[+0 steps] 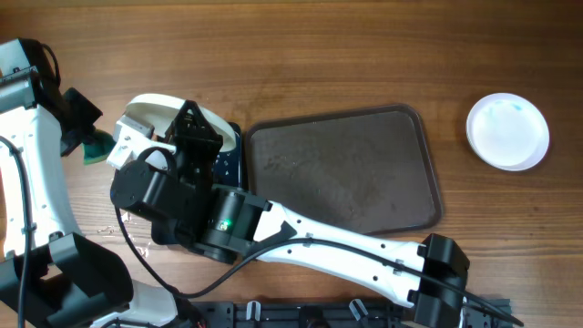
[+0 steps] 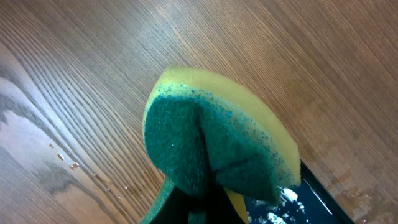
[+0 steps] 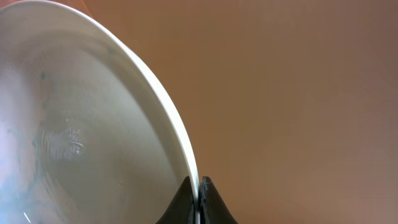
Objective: Clean dirty plates on tray and stack at the side
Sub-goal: 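Carry the plate over the black tray and tilt it to rinse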
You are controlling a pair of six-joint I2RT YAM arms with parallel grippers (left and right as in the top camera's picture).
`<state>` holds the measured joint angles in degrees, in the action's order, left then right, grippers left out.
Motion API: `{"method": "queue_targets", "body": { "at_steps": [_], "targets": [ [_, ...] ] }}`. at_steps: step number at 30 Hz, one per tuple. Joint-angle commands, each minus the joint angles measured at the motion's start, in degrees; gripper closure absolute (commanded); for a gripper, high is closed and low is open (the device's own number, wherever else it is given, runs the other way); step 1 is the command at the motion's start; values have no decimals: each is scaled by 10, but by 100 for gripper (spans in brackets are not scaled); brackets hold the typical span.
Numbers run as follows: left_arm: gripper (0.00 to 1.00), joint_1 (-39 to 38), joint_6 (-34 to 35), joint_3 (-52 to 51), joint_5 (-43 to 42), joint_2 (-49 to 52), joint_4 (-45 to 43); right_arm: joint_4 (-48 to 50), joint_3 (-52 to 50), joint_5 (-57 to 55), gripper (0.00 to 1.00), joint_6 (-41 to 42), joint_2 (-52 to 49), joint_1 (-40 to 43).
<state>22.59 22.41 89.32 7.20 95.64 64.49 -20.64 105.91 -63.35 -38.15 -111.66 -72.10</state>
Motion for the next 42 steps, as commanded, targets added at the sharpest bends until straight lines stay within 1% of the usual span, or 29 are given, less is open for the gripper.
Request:
{"method": "queue_targets", "body": {
  "at_steps": [1, 9, 20, 31, 33, 34, 36, 37, 38, 39, 41, 42],
  "targets": [
    [96, 5, 3, 3, 6, 14, -6, 5, 13, -27, 95, -35, -7, -1],
    [96, 31, 6, 3, 15, 64, 4, 5, 12, -27, 95, -33, -7, -1],
    [96, 33, 8, 3, 7, 65, 5, 5, 12, -29, 95, -10, -36, 0],
    [96, 33, 8, 3, -1, 65, 5, 9, 12, -44, 95, -3, -36, 0],
    [96, 33, 8, 3, -1, 65, 5, 4, 12, -37, 96, 25, -37, 7],
    [96, 33, 8, 3, -1, 65, 7, -8, 12, -35, 96, 54, -38, 16],
    [96, 33, 8, 3, -1, 65, 11, -77, 12, -9, 96, 159, -38, 43],
    [96, 33, 8, 3, -2, 65, 12, -108, 12, 13, 96, 194, -38, 51],
    [96, 33, 8, 3, -2, 65, 12, -167, 12, 75, 96, 245, -37, 64],
    [96, 33, 8, 3, -3, 65, 11, -226, 12, 171, 96, 300, -37, 78],
    [96, 33, 8, 3, -3, 65, 11, -280, 14, 321, 96, 367, -37, 100],
    [96, 33, 8, 3, -3, 65, 11, -292, 17, 375, 96, 388, -35, 109]
  ]
}}
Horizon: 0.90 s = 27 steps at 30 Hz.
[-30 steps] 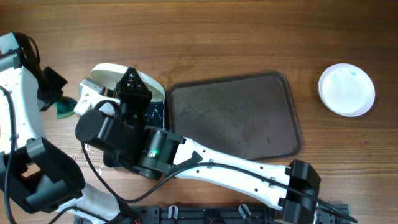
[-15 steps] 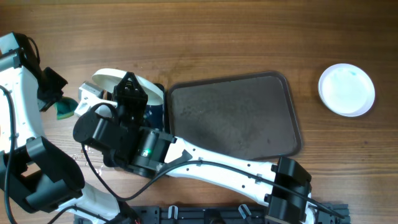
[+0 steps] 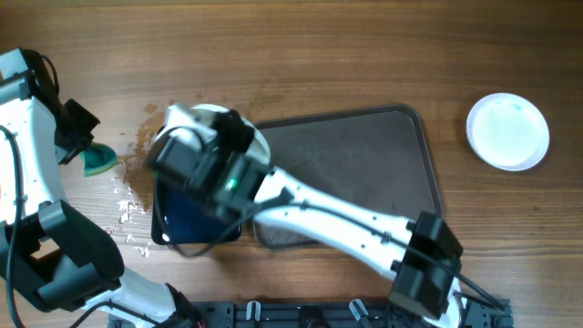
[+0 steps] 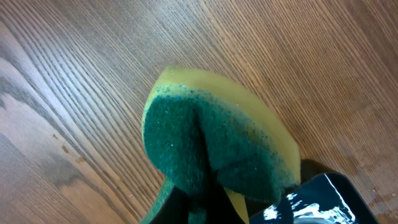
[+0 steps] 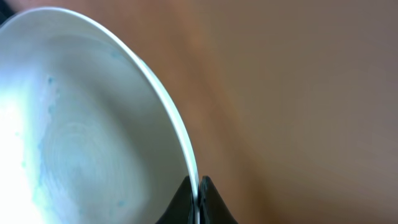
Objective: Clean dirty plates on tray and stack at the side
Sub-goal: 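Carry the plate over the black tray and tilt it to rinse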
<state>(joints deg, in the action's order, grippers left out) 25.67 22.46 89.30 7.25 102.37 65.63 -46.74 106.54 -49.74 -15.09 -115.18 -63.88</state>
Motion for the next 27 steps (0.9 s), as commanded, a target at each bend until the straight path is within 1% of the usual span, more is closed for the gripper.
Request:
{"method": "queue_targets", "body": {
  "at_steps": [1, 2, 4, 5, 6, 7, 8, 10, 11, 12, 13, 16, 18, 21, 23, 27],
  "targets": [
    [96, 2, 8, 3, -4, -2, -1, -38, 15, 276, 96, 182, 4, 36],
    [96, 2, 8, 3, -4, -2, -1, -44, 23, 262, 96, 210, 12, 40],
    [96, 2, 8, 3, -4, -2, 0, -43, 33, 139, 95, 219, 27, 33],
    [96, 2, 8, 3, -4, -2, 0, -40, 36, 30, 95, 230, 30, 27],
    [96, 2, 8, 3, -4, -2, 0, -34, 36, -88, 95, 224, 30, 23],
    [96, 2, 8, 3, -4, -2, 0, -28, 35, -169, 96, 215, 29, 21],
    [96, 2, 8, 3, -4, -2, 0, -12, 35, -238, 96, 190, 26, 22],
    [96, 2, 8, 3, -4, -2, 0, 32, 35, -304, 96, 126, 24, 25],
    [96, 2, 8, 3, -4, -2, 0, 86, 35, -338, 96, 64, 25, 28],
    [96, 2, 8, 3, -4, -2, 0, 133, 35, -343, 96, 2, 25, 28],
    [96, 2, 8, 3, -4, -2, 0, 171, 35, -343, 96, -40, 25, 28],
    [96, 2, 8, 3, -4, -2, 0, 249, 35, -337, 96, -103, 25, 10],
    [96, 2, 8, 3, -4, -2, 0, 253, 35, -283, 96, -119, 25, 7],
    [96, 2, 8, 3, -4, -2, 2, 254, 35, -325, 96, -133, 25, 0],
    [96, 2, 10, 3, -4, -2, 0, 230, 35, -299, 96, -127, 25, -2],
    [96, 2, 10, 3, -4, -2, 0, 229, 35, -286, 96, -137, 25, -19]
  ]
}}
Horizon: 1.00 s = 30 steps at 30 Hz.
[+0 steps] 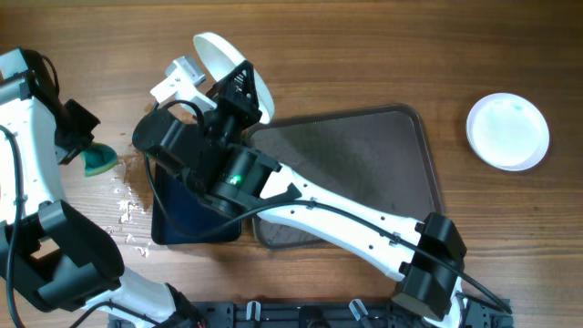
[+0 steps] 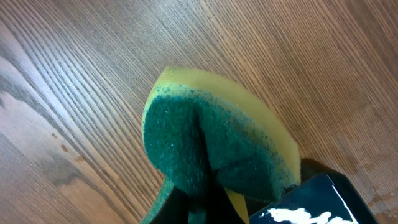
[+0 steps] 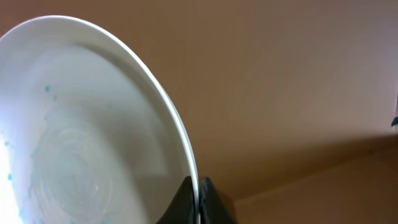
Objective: Clean dirty plates on tray and stack at the side
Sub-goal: 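Carry the plate over the black tray and tilt it to rinse, then swing the plate right and lower it onto the plate stack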
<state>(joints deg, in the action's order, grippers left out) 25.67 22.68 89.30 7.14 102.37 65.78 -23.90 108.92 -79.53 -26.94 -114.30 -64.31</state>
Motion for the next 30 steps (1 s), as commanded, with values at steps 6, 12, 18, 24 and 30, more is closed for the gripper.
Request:
{"method": "queue_targets", "body": {
  "at_steps": [6, 12, 18, 24, 30],
  "targets": [
    [96, 2, 8, 3, -3, -2, -3, 1, 11, 65, 96, -15, 15, -64],
    [96, 2, 8, 3, -3, -2, -3, 2, 11, 60, 96, -14, -5, -75],
    [96, 2, 8, 3, -3, -2, -3, 1, 11, 57, 96, -14, -6, -75],
    [96, 2, 8, 3, -3, -2, -2, -96, 11, 147, 96, 108, -6, -60],
    [96, 2, 8, 3, -16, -2, -4, -303, 11, 632, 96, 401, -6, 59]
  ]
}}
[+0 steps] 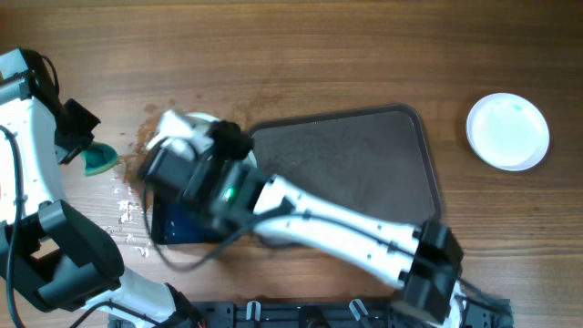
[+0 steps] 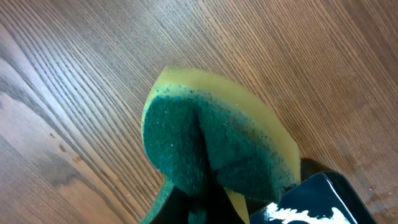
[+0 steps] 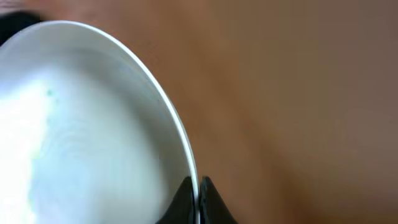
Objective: Clean dirty plates on tray and stack at the side
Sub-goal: 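Swing the plate right and lower it onto the plate stack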
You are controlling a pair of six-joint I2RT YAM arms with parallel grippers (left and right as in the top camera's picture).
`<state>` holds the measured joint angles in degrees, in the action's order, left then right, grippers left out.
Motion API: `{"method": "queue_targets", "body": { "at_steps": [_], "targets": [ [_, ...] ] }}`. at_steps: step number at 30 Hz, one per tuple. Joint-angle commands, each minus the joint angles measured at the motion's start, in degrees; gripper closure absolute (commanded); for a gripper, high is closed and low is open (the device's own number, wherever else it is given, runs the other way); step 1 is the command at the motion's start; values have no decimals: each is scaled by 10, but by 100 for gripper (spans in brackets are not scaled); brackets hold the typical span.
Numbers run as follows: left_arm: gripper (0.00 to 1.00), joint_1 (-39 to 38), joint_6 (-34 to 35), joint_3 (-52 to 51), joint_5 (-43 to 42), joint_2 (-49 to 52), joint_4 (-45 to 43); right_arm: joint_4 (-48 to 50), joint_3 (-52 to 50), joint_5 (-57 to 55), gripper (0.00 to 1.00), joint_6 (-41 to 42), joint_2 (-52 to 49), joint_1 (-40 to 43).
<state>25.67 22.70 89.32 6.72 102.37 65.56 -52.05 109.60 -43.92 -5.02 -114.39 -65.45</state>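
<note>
My right gripper [image 3: 198, 186] is shut on the rim of a white plate [image 3: 87, 130], held over the dark blue basin [image 1: 182, 223] left of the brown tray [image 1: 346, 173]; overhead the plate [image 1: 187, 123] shows blurred behind the wrist. My left gripper [image 2: 202, 202] is shut on a folded green and yellow sponge [image 2: 211, 143], seen overhead as the sponge [image 1: 98, 160] at the far left above the wood. A second white plate [image 1: 507, 131] lies flat on the table at the right.
Water drops and white flecks spot the table [image 1: 123, 214] left of the basin. The basin's corner [image 2: 311, 202] shows wet beside the sponge. The right arm stretches from the front edge across the tray's near side.
My right gripper has come down and nearer with the plate, from above the tray's far left corner to over the basin. The left gripper and sponge have stayed put.
At first my right gripper held the plate over the basin, the sponge close by. Then the plate was over the basin and the sponge further left. Then the plate was lifted beyond the tray's far left corner, and now it is back over the basin.
</note>
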Motion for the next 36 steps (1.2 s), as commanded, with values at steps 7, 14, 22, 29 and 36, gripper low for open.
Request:
{"method": "queue_targets", "body": {
  "at_steps": [7, 14, 22, 29, 36],
  "targets": [
    [96, -11, 7, 3, -59, -2, -2, -47, 4, 378, 96, 310, 32, 226],
    [96, -119, 7, 3, -58, -2, -6, -126, 4, 424, 96, 337, 69, 462],
    [96, -237, 7, 3, -58, -2, -24, -173, -5, 442, 96, 320, 69, 740],
    [96, -250, 7, 3, -58, -2, -24, -143, -82, 442, 96, 324, 69, 884],
    [96, -250, 7, 3, -58, -2, -23, -37, -246, 464, 96, 350, 69, 1014]
  ]
}}
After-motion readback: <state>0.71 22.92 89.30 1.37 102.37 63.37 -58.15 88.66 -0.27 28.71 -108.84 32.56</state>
